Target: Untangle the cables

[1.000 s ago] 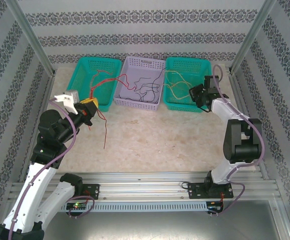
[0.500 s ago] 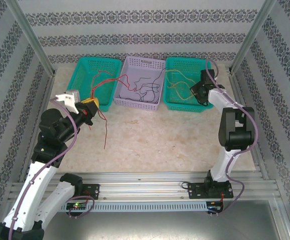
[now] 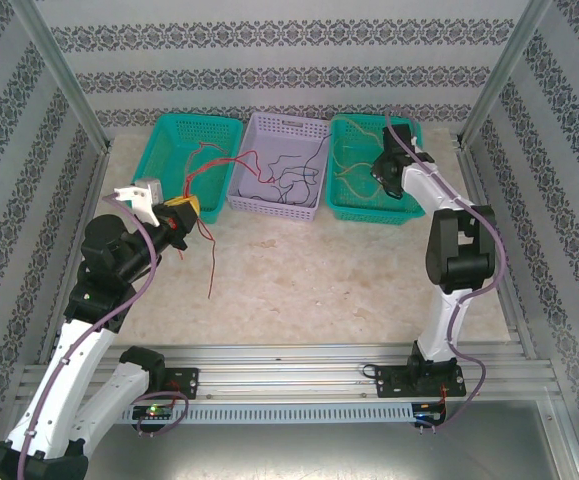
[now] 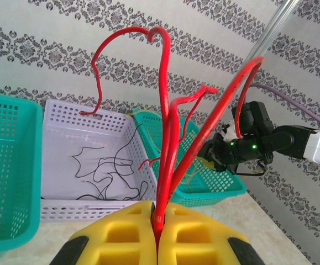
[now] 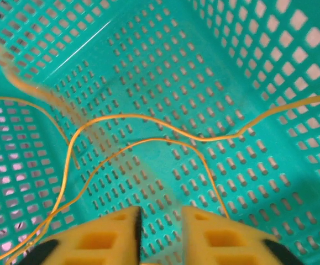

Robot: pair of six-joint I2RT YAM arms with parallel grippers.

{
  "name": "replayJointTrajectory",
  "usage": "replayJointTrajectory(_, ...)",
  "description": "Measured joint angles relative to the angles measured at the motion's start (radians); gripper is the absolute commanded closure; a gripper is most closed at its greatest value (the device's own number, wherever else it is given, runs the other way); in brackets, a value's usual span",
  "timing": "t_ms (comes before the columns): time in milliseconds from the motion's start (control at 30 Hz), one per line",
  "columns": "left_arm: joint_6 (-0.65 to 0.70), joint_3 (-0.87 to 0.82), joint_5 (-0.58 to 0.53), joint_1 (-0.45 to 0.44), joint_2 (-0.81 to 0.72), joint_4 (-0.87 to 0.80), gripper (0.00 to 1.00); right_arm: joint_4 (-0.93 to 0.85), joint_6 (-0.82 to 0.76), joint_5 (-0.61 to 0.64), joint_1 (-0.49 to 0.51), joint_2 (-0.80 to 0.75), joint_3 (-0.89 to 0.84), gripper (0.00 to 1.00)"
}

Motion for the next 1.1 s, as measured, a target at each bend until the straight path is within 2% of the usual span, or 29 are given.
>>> replayJointTrajectory(100, 0.000, 0.000, 0.000, 0.000, 0.000, 0.000, 1.00, -0.006, -0.006, -0.006, 0.000, 0.000, 0.000, 0.58)
replayJointTrajectory(500, 0.000, 0.000, 0.004, 0.000, 0.007, 0.000, 1.00, 0.013, -0.031, -0.022, 0.013, -0.111, -0.056, 0.52)
replayJointTrajectory(600, 0.000, 0.000, 0.004, 0.000, 0.007, 0.000, 1.00, 0.006, -0.068, -0.054, 0.043, -0.086, 0.037, 0.53)
replayJointTrajectory(733, 0.000, 0.000, 0.004, 0.000, 0.006, 0.000, 1.00, -0.022, -0.102, -0.100, 0.072, 0.043, 0.268, 0.53)
replayJointTrajectory(800, 0.000, 0.000, 0.004, 0.000, 0.006, 0.000, 1.00, -0.034, -0.121, -0.105, 0.074, 0.097, 0.327, 0.53)
replayJointTrajectory(900, 0.000, 0.000, 0.003, 0.000, 0.007, 0.000, 1.00, -0.090, -0.160, -0.098, 0.067, 0.190, 0.421, 0.53)
replayJointTrajectory(1100, 0.000, 0.000, 0.003, 0.000, 0.011, 0.000, 1.00, -0.248, -0.288, -0.016, 0.068, 0.392, 0.739, 0.51)
